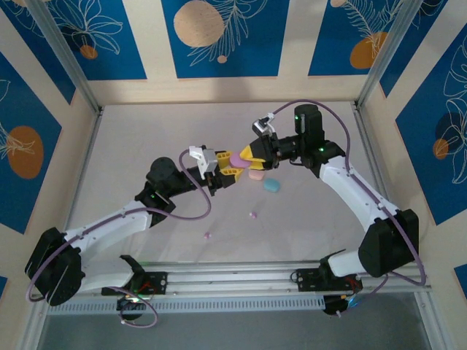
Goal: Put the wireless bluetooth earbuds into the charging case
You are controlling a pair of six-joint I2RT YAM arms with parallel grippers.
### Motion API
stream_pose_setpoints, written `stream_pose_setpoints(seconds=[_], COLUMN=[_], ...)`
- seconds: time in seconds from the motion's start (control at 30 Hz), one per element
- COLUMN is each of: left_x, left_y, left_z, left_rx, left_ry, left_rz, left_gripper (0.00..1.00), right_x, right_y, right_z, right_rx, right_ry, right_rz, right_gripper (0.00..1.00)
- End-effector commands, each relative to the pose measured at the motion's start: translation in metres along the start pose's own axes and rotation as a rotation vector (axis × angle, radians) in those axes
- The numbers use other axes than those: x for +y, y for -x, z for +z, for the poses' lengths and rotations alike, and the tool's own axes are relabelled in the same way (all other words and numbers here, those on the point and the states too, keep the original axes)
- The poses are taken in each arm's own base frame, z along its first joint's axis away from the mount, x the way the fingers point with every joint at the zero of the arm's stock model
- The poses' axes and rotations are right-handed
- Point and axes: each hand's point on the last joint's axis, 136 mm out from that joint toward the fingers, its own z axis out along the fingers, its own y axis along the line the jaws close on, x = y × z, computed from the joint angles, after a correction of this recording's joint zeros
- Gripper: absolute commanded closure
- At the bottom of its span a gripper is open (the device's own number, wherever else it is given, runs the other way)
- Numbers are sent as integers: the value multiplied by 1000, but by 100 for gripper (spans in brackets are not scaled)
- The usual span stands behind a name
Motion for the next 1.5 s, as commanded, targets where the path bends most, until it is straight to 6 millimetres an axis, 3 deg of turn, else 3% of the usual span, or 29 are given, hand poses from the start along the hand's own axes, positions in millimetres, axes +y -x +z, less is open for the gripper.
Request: stream_pose_setpoints(seconds=[0.0, 0.13, 0.27, 0.4, 0.5, 0.77, 1.07, 1.33, 1.47], left_x=[-9, -10, -11, -13, -17, -23, -37, -44, -47], left_y=[13, 6, 5, 2, 2, 2, 4, -2, -1], left_z=[-2, -4, -7, -7, -6, -2, -4, -5, -5], left_rx=[2, 27, 31, 38, 35, 33, 34, 69, 70], left_ry=[-31, -28, -26, -33, -57, -85, -156, -191, -204], left_rz=[-8, -51, -74, -98, -120, -147, -125, -110, -112], left_gripper=[75, 75, 76, 76, 76, 77, 77, 77, 77], right_x=[1, 2, 2, 3, -8, -13, -17, 0, -7], right_y=[6, 8, 4, -19, -25, -28, -11, 0, 5], right_z=[-13, -27, -44, -35, -28, -17, -24, -33, -38], right_rx=[-98, -178, -248, -208, -170, -130, -186, -246, -254], right_ry=[-113, -249, -424, -500, -591, -604, -663, -562, -618], right_rz=[-70, -204, -461, -775, -882, -925, -829, -708, -704], right_gripper=[42, 39, 39, 38, 37, 37, 38, 42, 43])
